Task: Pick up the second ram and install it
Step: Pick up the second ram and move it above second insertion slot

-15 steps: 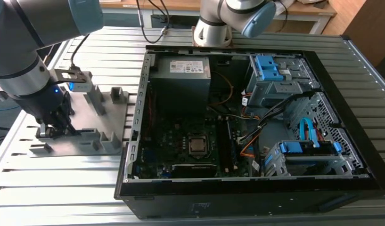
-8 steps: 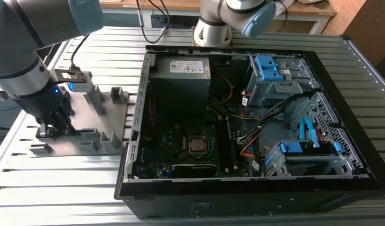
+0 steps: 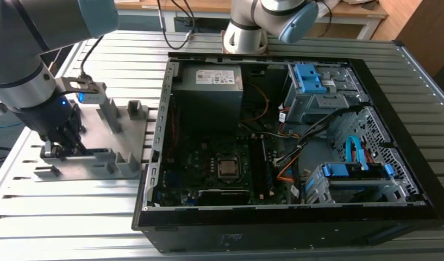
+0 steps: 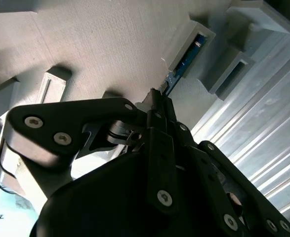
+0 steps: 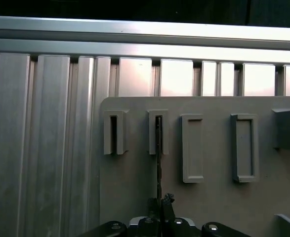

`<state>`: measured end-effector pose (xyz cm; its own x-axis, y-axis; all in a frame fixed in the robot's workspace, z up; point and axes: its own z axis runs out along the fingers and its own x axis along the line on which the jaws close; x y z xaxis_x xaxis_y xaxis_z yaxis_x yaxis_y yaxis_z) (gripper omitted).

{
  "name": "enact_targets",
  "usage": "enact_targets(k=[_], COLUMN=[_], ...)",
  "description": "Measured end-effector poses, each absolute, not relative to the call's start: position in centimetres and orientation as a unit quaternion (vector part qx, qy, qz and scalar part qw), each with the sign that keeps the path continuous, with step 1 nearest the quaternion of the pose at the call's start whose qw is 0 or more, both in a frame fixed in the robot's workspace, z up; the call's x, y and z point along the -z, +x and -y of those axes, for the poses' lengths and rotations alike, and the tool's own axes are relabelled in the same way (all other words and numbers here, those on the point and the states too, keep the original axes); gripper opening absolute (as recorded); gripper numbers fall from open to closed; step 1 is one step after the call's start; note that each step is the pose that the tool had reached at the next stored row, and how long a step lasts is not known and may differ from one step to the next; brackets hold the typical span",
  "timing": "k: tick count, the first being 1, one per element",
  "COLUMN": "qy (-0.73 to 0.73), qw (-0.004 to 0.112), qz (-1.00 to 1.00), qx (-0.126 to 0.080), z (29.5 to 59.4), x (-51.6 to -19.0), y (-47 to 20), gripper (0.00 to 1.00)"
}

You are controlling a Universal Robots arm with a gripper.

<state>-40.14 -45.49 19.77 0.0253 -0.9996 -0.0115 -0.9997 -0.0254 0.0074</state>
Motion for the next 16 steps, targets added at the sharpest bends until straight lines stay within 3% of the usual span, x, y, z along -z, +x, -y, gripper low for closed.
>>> enact_targets(k=[16], qy=[-0.716], qw=[0.001], qz=[-0.698], qx=[-0.007], z=[45.48], x=[-20.66], y=[-40.15], gripper=[0.14])
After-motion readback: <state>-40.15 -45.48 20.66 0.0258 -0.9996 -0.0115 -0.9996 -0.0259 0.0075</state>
